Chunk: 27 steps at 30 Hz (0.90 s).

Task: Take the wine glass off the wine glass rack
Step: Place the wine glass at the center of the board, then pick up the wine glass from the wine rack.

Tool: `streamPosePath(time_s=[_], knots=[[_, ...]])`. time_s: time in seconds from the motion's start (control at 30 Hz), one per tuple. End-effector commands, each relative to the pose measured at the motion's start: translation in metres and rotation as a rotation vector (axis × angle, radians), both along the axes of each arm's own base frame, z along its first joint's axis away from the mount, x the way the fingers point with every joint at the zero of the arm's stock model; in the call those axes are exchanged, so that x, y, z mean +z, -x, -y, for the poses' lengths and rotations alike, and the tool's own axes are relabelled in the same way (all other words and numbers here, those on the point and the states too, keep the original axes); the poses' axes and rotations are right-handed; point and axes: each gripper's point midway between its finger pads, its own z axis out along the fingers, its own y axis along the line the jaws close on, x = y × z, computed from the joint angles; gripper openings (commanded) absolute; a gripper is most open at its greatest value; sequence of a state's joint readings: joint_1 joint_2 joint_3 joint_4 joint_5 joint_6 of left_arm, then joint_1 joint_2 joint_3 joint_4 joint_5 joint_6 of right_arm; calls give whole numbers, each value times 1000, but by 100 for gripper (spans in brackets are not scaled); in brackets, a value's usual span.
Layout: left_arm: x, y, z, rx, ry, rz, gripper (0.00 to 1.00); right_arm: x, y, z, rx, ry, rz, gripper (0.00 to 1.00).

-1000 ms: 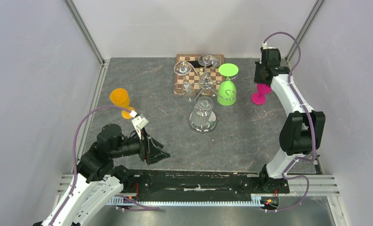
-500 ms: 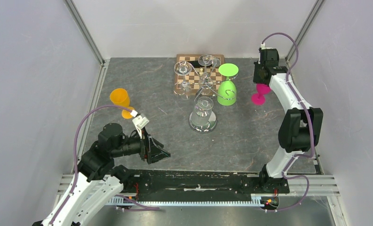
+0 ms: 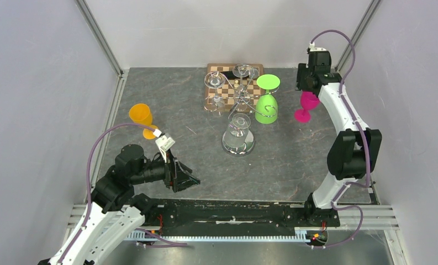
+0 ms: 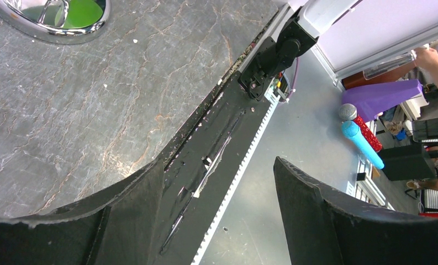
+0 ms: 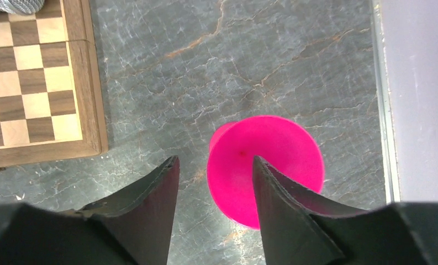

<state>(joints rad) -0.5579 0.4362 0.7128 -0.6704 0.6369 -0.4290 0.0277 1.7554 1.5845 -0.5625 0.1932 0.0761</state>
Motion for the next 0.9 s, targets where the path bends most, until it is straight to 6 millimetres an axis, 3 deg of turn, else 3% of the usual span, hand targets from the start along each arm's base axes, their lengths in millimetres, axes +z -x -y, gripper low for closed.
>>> streamPosePath(time_s=[0.0, 0.17, 0.4, 0.87], knots=[[6, -2, 2, 9, 28, 8, 79, 70, 6, 9, -24, 30, 145, 56], [6, -3, 2, 13, 27, 7, 79, 104, 20, -1, 20, -15, 230, 64], [3, -4, 2, 16, 19, -5, 79, 151, 46, -18, 78, -96, 347, 67], [-1, -11, 0, 62, -1, -17, 79, 228, 115, -93, 389, -420, 508, 69]])
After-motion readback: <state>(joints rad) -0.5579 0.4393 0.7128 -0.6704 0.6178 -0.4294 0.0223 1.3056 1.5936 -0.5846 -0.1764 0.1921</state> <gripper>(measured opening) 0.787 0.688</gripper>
